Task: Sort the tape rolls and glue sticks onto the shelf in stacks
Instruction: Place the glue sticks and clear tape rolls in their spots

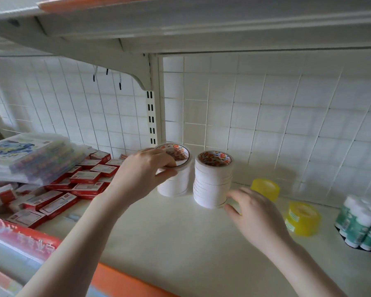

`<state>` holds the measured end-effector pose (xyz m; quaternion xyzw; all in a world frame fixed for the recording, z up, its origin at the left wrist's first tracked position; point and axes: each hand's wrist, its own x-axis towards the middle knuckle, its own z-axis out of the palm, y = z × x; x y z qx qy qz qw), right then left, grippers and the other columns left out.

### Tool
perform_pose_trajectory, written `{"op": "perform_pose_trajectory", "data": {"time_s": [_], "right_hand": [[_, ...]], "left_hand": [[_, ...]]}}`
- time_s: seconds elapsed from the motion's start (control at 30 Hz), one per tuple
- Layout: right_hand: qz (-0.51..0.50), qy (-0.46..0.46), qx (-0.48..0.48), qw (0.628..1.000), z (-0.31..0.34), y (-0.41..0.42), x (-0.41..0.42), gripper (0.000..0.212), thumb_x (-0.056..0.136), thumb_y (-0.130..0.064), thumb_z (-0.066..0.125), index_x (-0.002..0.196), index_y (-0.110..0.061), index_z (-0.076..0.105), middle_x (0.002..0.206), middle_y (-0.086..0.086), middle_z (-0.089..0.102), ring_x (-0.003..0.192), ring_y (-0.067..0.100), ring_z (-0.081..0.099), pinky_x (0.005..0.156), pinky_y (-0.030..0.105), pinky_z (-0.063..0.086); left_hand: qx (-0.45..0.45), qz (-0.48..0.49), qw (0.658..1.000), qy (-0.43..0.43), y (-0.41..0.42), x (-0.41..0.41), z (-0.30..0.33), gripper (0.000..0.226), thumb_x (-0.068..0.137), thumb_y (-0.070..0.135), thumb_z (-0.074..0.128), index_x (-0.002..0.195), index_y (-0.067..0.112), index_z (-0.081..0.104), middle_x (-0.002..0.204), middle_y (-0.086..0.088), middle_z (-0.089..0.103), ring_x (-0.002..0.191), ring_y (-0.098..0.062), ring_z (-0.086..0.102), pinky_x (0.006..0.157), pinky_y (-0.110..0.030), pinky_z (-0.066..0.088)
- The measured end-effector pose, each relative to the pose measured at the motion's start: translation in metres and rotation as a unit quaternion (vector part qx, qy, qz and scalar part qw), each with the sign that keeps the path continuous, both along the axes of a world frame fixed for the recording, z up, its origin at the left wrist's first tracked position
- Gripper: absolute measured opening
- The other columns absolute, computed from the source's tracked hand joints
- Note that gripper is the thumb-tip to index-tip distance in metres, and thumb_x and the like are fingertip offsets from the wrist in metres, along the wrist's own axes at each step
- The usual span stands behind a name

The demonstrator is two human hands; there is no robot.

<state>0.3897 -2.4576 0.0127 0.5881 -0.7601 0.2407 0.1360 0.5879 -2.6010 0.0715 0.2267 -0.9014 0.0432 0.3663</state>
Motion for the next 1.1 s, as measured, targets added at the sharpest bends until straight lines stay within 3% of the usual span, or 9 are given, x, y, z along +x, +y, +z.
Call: {"op": "perform_pose_trajectory", "data": {"time_s": [0.2,0.37,0.7,0.87,1.1], "right_hand": [[-0.048,-0.009,0.05,0.998,-0.013,-0.015,0.018,0.022,0.092,-0.033,0.045,0.105,-0.022,0.059,0.107,-0.006,0.059,0.104,0.017,0.052,0.082,0.032,0.042],[-0.061,-0.012,0.067,0.996,-0.02,-0.021,0.022,0.023,0.092,-0.033,0.044,0.108,-0.023,0.058,0.111,-0.007,0.059,0.107,0.016,0.052,0.086,0.03,0.041],[-0.069,-0.036,0.061,0.995,-0.025,-0.021,0.02,0.024,0.093,-0.032,0.047,0.114,-0.028,0.058,0.116,-0.009,0.06,0.109,0.015,0.053,0.085,0.027,0.041],[-0.066,-0.043,0.064,0.995,-0.027,-0.019,0.018,0.026,0.093,-0.033,0.048,0.117,-0.03,0.057,0.117,-0.009,0.059,0.11,0.012,0.052,0.086,0.026,0.042],[-0.063,-0.045,0.06,0.995,-0.028,-0.018,0.015,0.027,0.093,-0.035,0.048,0.118,-0.033,0.056,0.117,-0.01,0.059,0.11,0.01,0.053,0.085,0.025,0.042]], "left_hand": [[0.057,-0.023,0.998,-0.03,-0.048,-0.016,-0.001,0.014,0.082,0.032,0.065,0.084,0.019,0.068,0.08,0.003,0.064,0.075,-0.02,0.058,0.063,-0.037,0.049],[0.098,-0.055,0.992,-0.053,-0.071,-0.029,-0.004,0.026,0.076,0.042,0.052,0.081,0.021,0.067,0.077,0.002,0.063,0.073,-0.021,0.057,0.065,-0.041,0.049],[0.124,-0.071,0.988,-0.05,-0.075,-0.036,-0.006,0.011,0.083,0.029,0.067,0.086,0.018,0.07,0.081,0.0,0.067,0.079,-0.019,0.06,0.072,-0.04,0.049],[0.126,-0.068,0.988,-0.065,-0.078,-0.035,-0.004,0.009,0.083,0.028,0.066,0.087,0.02,0.069,0.081,0.005,0.064,0.079,-0.014,0.059,0.072,-0.033,0.048],[0.136,-0.066,0.985,-0.08,-0.083,-0.031,-0.004,0.005,0.084,0.027,0.065,0.086,0.022,0.067,0.079,0.009,0.061,0.077,-0.011,0.056,0.075,-0.035,0.048]]}}
